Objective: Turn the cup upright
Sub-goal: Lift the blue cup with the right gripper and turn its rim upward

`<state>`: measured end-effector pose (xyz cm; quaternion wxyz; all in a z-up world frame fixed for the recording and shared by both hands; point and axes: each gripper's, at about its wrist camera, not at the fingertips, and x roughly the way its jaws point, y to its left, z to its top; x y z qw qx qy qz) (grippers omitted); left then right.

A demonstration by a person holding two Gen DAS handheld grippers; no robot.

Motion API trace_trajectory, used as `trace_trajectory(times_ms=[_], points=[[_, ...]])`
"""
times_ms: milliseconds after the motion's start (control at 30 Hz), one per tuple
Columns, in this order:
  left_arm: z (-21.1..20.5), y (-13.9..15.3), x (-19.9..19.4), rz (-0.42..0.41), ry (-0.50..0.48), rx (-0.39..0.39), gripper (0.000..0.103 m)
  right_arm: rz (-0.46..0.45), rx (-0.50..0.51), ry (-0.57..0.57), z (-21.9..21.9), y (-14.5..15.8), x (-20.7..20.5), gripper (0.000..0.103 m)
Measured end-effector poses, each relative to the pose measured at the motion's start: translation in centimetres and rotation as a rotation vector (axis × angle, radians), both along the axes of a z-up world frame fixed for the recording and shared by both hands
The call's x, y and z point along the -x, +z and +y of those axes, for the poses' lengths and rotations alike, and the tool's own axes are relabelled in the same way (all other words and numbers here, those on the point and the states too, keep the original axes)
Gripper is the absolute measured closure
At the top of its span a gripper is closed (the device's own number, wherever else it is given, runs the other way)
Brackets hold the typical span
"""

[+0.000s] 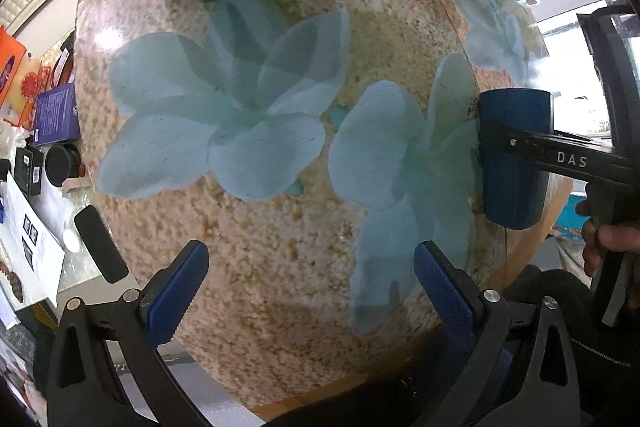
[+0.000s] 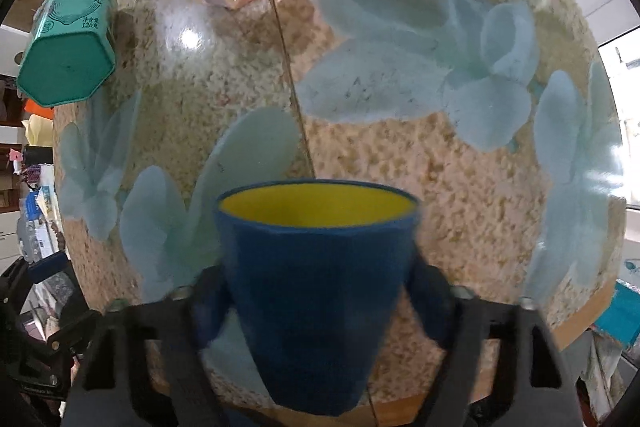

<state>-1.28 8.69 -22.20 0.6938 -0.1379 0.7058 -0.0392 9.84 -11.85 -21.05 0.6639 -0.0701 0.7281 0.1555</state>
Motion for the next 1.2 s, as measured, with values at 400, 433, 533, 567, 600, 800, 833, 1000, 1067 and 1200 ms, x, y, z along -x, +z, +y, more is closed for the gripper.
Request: trace_trajectory(times_ms=[400,433,533,567,600,800,833,1000,1067,1200], points=[[0.4,0.2,0.6,0.004,0.033,-0.006,0.0,-0.03,-0.167,-0.055,-2.8,0.8,-0.8,0.034],[0.4,0.3,0.7,0.003,0.039,-0.006,0.0,-0.047,-0.177,-0.052,-2.8,1.2,-1.2,0.034],[0.2,0.6,0.7,-0.004,0.049,-0.014,0.0,-0.133,-0.205,-0.025,-3.0,2.5,-1.5,0.034],[0.1,0.7,0.7,-0.005,0.048,-0.022,0.0,-0.166,-0.226,-0.014,-3.2,3.0,-1.5,0.034],[-0.1,0.7,0.7,-0.004,0.047,-0.029,0.0,-0.188,-0.245,-0.008,-3.3,3.3,-1.6,0.034],[-1.4,1.1,0.9,0.006,0.036,-0.071,0.0,-0.283,-0.304,0.062,-3.2,3.1,-1.8,0.034],[-1.6,1.1,1.1,0.006,0.034,-0.073,0.0,-0.306,-0.295,0.086,-3.2,3.1,-1.6,0.034],[-2.5,0.6,1.6,0.025,0.035,-0.092,0.0,-0.399,-0.293,0.173,-3.1,3.5,0.1,0.034],[-2.8,0.5,1.7,0.027,0.028,-0.099,0.0,-0.436,-0.301,0.195,-2.4,3.6,0.8,0.034],[-3.6,0.5,1.9,0.023,0.007,-0.128,0.0,-0.484,-0.325,0.23,-2.6,3.4,1.6,0.034]])
